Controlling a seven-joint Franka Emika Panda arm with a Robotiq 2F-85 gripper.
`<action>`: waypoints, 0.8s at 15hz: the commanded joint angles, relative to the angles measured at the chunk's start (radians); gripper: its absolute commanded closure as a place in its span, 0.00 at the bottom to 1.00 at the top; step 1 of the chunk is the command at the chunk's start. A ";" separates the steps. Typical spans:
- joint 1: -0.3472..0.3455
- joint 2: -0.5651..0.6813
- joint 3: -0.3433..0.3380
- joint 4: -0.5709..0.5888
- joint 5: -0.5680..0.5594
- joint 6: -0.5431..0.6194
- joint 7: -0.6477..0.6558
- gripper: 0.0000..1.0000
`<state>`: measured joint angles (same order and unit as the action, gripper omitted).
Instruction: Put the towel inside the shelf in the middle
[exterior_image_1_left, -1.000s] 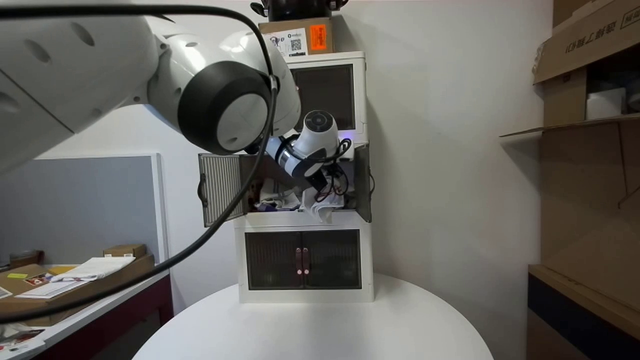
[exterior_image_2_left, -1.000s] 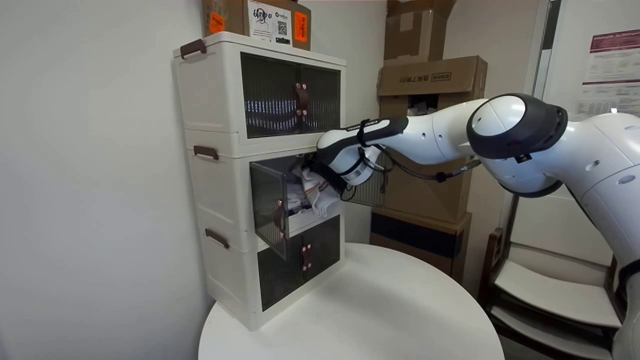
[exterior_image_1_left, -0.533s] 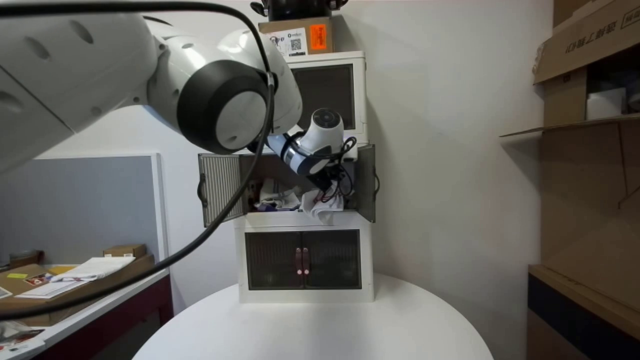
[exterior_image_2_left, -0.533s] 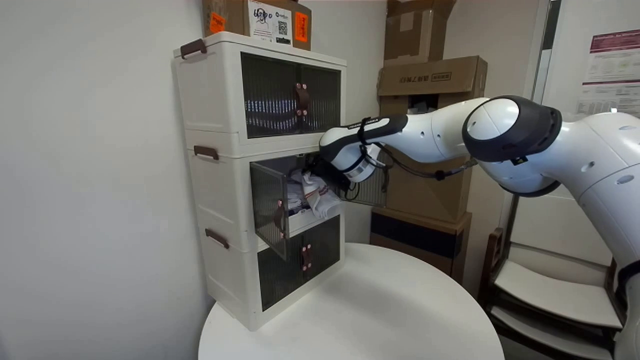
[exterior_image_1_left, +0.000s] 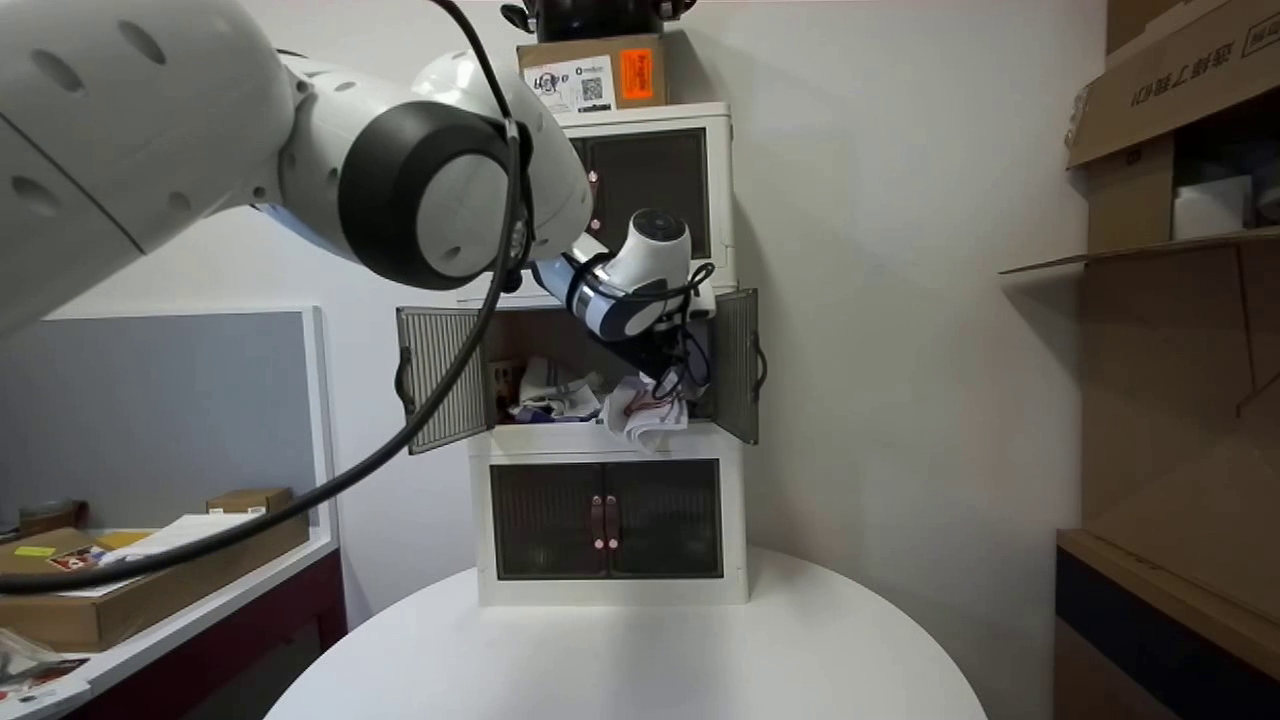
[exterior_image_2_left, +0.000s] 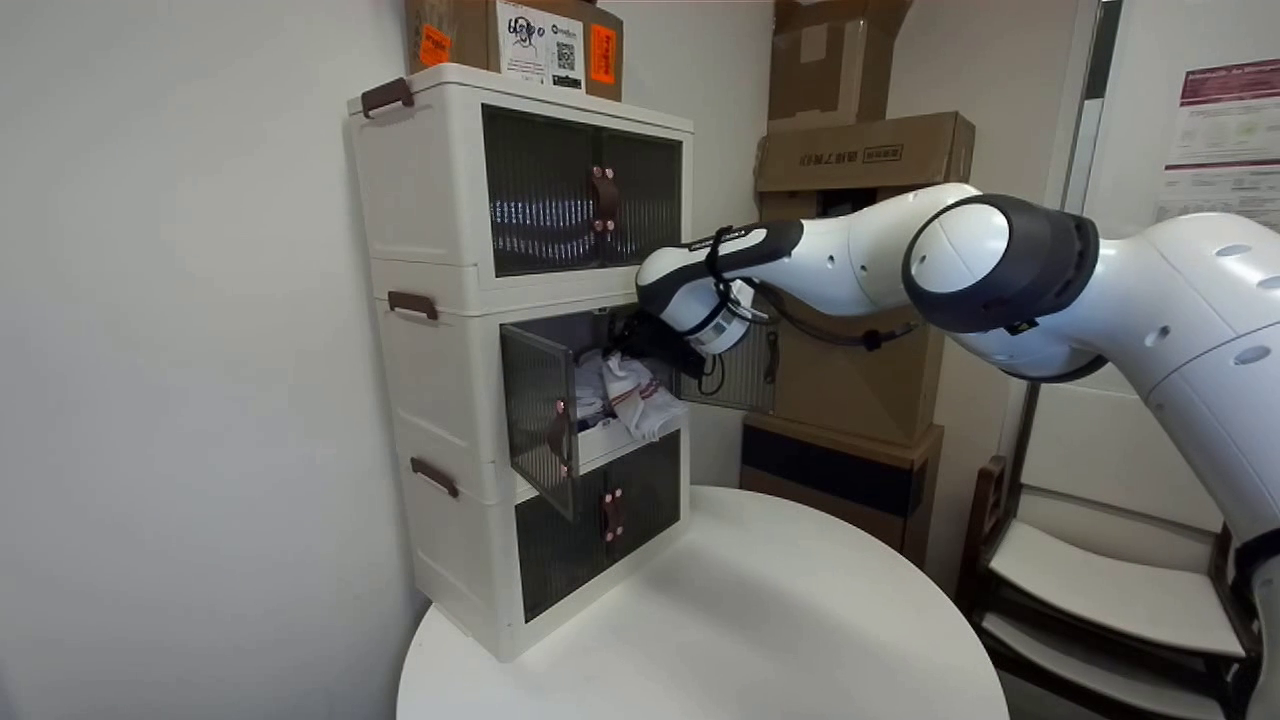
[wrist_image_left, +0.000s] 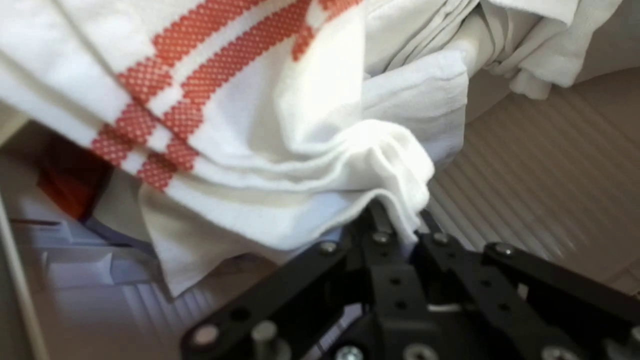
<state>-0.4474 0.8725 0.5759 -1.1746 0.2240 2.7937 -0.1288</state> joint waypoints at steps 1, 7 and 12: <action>0.047 -0.017 -0.078 0.053 0.061 -0.099 -0.063 0.98; 0.093 -0.038 -0.157 0.041 0.109 -0.139 -0.085 0.77; 0.094 -0.039 -0.160 0.041 0.109 -0.142 -0.088 0.67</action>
<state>-0.3862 0.8452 0.4681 -1.1389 0.2700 2.6604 -0.1877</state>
